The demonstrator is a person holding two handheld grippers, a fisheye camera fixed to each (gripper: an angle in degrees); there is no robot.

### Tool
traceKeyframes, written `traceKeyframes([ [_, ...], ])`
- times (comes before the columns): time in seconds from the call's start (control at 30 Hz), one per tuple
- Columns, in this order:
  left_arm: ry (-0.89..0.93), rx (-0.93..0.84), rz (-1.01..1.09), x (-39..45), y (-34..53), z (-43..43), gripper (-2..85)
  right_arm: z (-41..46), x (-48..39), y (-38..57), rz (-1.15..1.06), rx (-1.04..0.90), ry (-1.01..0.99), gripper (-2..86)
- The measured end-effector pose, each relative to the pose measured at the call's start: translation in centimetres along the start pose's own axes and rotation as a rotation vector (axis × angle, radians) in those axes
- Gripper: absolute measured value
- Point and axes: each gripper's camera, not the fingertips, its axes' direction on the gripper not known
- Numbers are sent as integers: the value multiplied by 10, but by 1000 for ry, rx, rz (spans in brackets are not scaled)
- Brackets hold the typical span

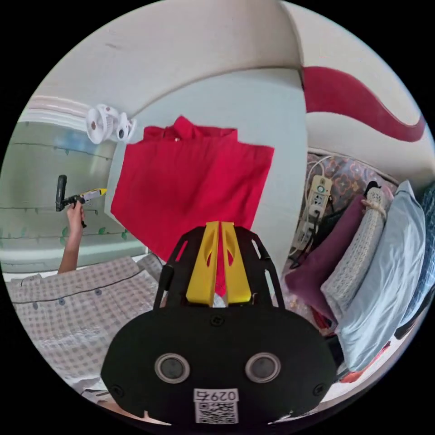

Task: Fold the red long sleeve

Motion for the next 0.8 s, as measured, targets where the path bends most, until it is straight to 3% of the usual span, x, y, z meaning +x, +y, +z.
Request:
traceKeyframes([
  [0.1, 8, 36, 2, -7, -47, -7, 43, -6, 21, -52, 79, -1, 40, 52],
  [0.23, -9, -76, -6, -6, -112, 22, 100, 11, 31, -109, 178, -77, 88, 68],
  [0.43, 16, -114, 40, 5, -140, 40, -1, 25, 1, -132, 117, -100, 209, 2],
  [0.63, -73, 86, 8, 9, -107, -23, -9, -35, -47, -128, 23, 183, 343, -3],
  [0.8, 5, 12, -27, -20, -130, -11, -9, -23, -34, -165, 46, 144, 196, 1],
])
